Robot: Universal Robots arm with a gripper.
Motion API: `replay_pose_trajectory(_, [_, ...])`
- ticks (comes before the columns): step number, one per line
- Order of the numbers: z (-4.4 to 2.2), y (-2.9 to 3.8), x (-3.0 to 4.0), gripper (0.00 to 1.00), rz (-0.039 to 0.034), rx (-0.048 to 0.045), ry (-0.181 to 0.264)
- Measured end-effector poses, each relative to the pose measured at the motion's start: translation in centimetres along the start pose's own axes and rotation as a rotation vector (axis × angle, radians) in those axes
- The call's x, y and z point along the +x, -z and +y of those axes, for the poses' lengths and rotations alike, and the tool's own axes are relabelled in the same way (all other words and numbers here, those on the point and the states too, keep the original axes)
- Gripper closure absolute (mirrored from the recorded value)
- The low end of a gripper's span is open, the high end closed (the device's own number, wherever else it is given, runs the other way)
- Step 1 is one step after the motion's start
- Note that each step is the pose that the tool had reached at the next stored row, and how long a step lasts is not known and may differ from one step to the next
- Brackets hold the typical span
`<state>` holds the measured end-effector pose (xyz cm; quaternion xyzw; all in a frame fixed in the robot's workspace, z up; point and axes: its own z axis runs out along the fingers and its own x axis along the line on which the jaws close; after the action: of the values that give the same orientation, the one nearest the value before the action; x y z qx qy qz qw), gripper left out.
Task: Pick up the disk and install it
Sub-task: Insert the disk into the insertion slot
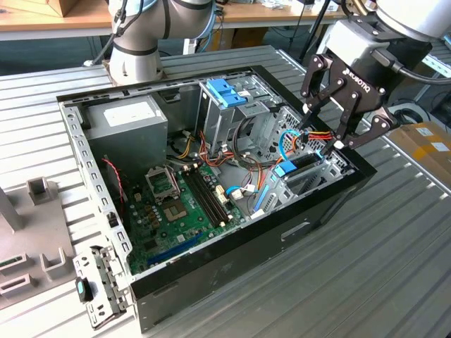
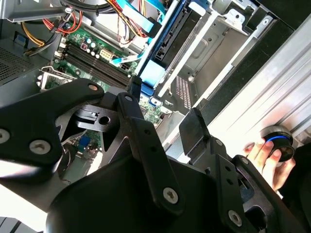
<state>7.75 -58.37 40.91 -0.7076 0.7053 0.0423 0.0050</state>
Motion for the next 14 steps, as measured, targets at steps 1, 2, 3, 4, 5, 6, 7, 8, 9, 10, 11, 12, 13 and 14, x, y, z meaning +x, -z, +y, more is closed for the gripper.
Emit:
replay_pose_trajectory(1, [-0.01, 0.00, 0.00, 0.42, 0.0001, -0.0002, 0.000])
replay_pose_trajectory(2, [-0.01, -0.03, 0.00, 0.42, -0.0001, -0.0002, 0.000])
replay_pose_trajectory(3, [-0.03, -0.08, 0.00, 0.42, -0.0003, -0.0005, 0.000])
replay_pose_trajectory(4, [-0.04, -0.14, 0.01, 0.42, -0.0002, -0.0007, 0.000])
replay_pose_trajectory(5, [-0.05, -0.21, 0.02, 0.42, 0.0000, -0.0012, 0.000])
replay_pose_trajectory(6, [-0.06, -0.27, 0.02, 0.42, 0.0001, -0.0014, 0.000])
replay_pose_trajectory(7, [-0.06, -0.38, 0.03, 0.42, 0.0000, -0.0015, 0.000])
replay_pose_trajectory(8, [-0.07, -0.48, 0.03, 0.42, 0.0000, -0.0018, 0.000])
replay_pose_trajectory(9, [-0.09, -0.53, 0.04, 0.42, 0.0001, -0.0021, 0.000])
replay_pose_trajectory(10, [-0.10, -0.63, 0.04, 0.43, 0.0000, -0.0023, 0.000])
replay_pose_trajectory(11, [-0.16, -0.71, 0.05, 0.43, -0.0001, -0.0026, 0.000])
replay_pose_trajectory(12, [-0.24, -0.80, 0.06, 0.50, -0.0001, -0.0032, 0.000])
replay_pose_trajectory(13, [-0.33, -0.88, 0.06, 0.56, -0.0001, -0.0037, 0.000])
replay_pose_trajectory(14, [-0.50, -1.01, 0.06, 0.62, 0.0000, -0.0045, 0.000])
